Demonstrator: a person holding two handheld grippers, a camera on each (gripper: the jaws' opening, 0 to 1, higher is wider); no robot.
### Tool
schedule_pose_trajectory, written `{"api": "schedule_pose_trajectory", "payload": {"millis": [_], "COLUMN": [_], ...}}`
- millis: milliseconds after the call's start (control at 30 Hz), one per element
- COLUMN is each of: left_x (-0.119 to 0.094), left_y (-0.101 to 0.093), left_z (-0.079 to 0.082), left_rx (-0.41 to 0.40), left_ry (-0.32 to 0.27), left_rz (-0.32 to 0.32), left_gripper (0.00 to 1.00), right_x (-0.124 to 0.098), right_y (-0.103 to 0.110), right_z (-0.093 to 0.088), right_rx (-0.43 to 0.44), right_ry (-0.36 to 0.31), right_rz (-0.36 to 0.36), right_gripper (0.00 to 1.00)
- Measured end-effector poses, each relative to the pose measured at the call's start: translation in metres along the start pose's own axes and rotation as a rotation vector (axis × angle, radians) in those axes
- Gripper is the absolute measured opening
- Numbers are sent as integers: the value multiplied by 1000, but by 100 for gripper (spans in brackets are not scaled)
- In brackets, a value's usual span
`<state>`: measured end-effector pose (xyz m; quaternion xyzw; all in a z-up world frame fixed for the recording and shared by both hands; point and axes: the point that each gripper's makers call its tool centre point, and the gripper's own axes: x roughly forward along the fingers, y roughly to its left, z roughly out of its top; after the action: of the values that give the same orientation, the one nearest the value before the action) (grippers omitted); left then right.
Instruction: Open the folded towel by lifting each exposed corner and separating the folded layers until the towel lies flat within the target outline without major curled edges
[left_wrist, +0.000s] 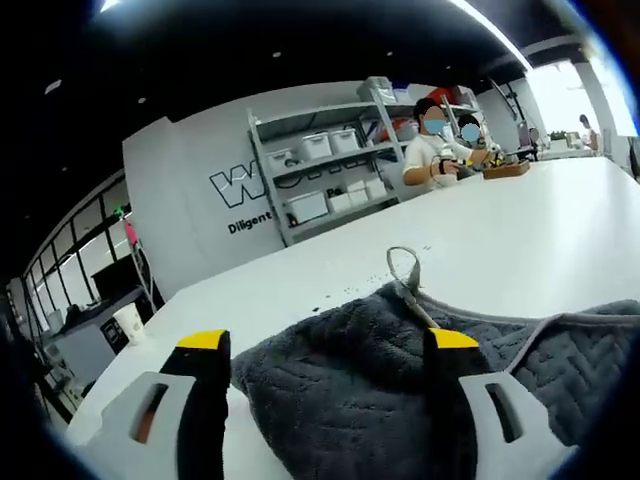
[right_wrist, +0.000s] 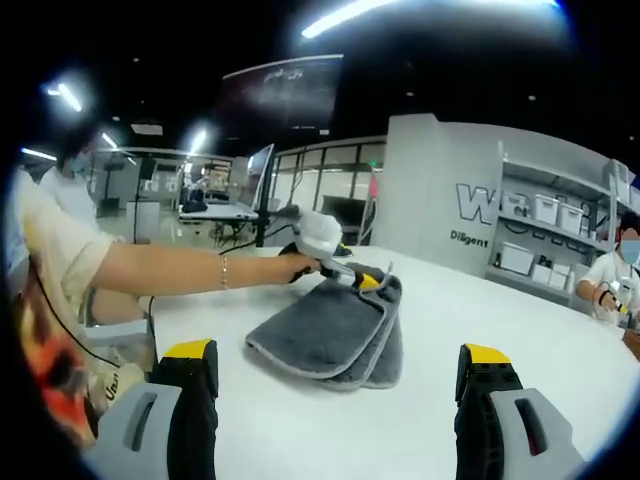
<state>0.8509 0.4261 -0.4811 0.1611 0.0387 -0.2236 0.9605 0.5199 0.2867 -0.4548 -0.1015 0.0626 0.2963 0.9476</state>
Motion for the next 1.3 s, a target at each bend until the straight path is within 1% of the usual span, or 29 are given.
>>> {"api": "schedule_pose_trajectory", "payload": {"millis": [33, 67, 133, 167, 233, 333, 367, 467, 500, 633, 767, 867, 900, 1033, 1100, 1200, 1267, 1300], "left_x": [-1, -1, -2, -3, -3, -5, -7, -10, -13, -20, -31, -40, -43, -59, -65, -82, -90, -100], "left_y": [0, -1, -4, -6, -6, -7, -8, -11, -13, -17, -17, -18, -17, -19, -21, -25, -28, -31], "left_z": [2, 3, 6, 8, 11, 17, 21, 29, 34, 42, 39, 34, 33, 32, 32, 32, 33, 35], "left_rx": [-7, -13, -7, 11, 18, 0, -8, -9, -5, -3, -17, -42, -51, -89, -90, -66, -78, -87], "left_ry": [-4, -10, -19, -28, -30, -47, -58, -80, -94, -117, -128, -126, -127, -137, -147, -156, -154, -164], "left_rz": [-4, -10, -24, -30, -26, -30, -35, -48, -54, -69, -84, -122, -126, -161, -174, -196, -217, -232], "left_gripper": [97, 99, 100, 100, 100, 100, 100, 100, 100, 100, 100, 100, 100, 100, 100, 100, 100, 100], "right_x": [0, 1, 2, 2, 3, 3, 3, 3, 3, 3, 3, 5, 5, 7, 8, 9, 10, 10], "right_y": [0, 1, 2, 3, 4, 5, 5, 5, 5, 5, 5, 3, 2, 3, 3, -1, -2, -2], "right_z": [0, 1, 1, 2, 2, 2, 2, 2, 2, 2, 2, 0, 0, 0, 0, 1, 2, 2], "right_rx": [1, 3, 3, 1, -1, -1, -2, -3, -2, -1, -3, 2, 2, 4, 6, 14, 18, 19], "right_ry": [-1, -2, -4, -4, -4, -3, -3, -2, -2, -4, -3, 0, 2, 2, 2, 1, -3, -4], "right_rz": [1, 2, 6, 9, 11, 14, 15, 16, 15, 16, 17, 15, 14, 15, 15, 7, 4, 4], "right_gripper": [99, 99, 99, 99, 99, 99, 99, 99, 99, 99, 99, 99, 99, 99, 99, 99, 99, 99]}}
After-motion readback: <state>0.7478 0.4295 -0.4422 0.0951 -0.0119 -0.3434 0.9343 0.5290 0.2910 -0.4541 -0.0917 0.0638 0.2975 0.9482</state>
